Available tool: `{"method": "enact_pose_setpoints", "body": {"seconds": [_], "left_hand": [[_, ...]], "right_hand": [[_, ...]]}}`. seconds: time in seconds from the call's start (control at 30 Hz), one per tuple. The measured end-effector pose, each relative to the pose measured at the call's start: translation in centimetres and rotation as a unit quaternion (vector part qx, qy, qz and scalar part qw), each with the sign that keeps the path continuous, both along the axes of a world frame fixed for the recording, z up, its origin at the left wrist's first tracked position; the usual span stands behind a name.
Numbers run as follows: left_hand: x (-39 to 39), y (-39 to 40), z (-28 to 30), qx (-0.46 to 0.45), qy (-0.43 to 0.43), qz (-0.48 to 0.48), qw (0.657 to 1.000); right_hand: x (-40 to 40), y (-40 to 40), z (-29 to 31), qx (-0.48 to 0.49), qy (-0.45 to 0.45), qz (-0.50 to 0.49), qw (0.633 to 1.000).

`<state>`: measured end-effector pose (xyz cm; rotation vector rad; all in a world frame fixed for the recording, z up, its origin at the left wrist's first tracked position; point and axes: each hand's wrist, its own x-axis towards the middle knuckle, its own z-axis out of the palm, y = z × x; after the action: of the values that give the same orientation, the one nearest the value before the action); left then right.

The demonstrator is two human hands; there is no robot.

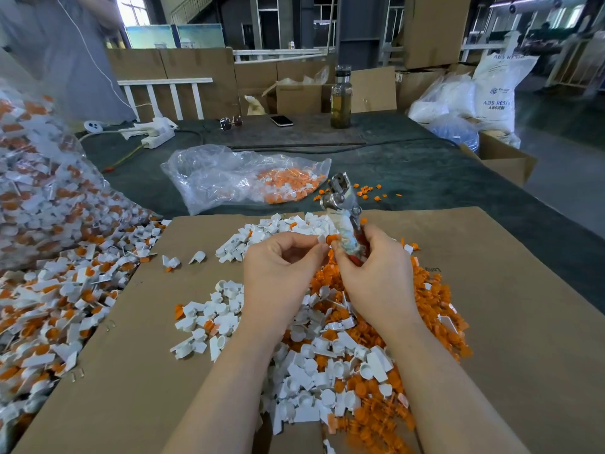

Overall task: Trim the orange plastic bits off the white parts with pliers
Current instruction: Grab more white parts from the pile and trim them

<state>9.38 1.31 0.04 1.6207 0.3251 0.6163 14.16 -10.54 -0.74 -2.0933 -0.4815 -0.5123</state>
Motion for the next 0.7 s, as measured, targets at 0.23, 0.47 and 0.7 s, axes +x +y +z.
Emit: {"method": "enact_pose_setpoints", "body": {"seconds": [0.23,0.47,0.7], "left_hand": [[0.3,-0.2,-0.3,0.049,0.001,0.028,0.998],[0.5,0.0,-0.6,0.033,0.008,0.051,0.998],[0.4,0.8,-0.3,-0.046,-0.032,0.053,0.997]], "right_hand": [[0.1,-0.1,0.1,-0.017,0.026,0.024,0.999],[0.2,-0.3,0.2,0.002,0.07,0.081,0.994],[0.7,-1.1,0.4,-0.007,0.155,0.138,0.978]]}}
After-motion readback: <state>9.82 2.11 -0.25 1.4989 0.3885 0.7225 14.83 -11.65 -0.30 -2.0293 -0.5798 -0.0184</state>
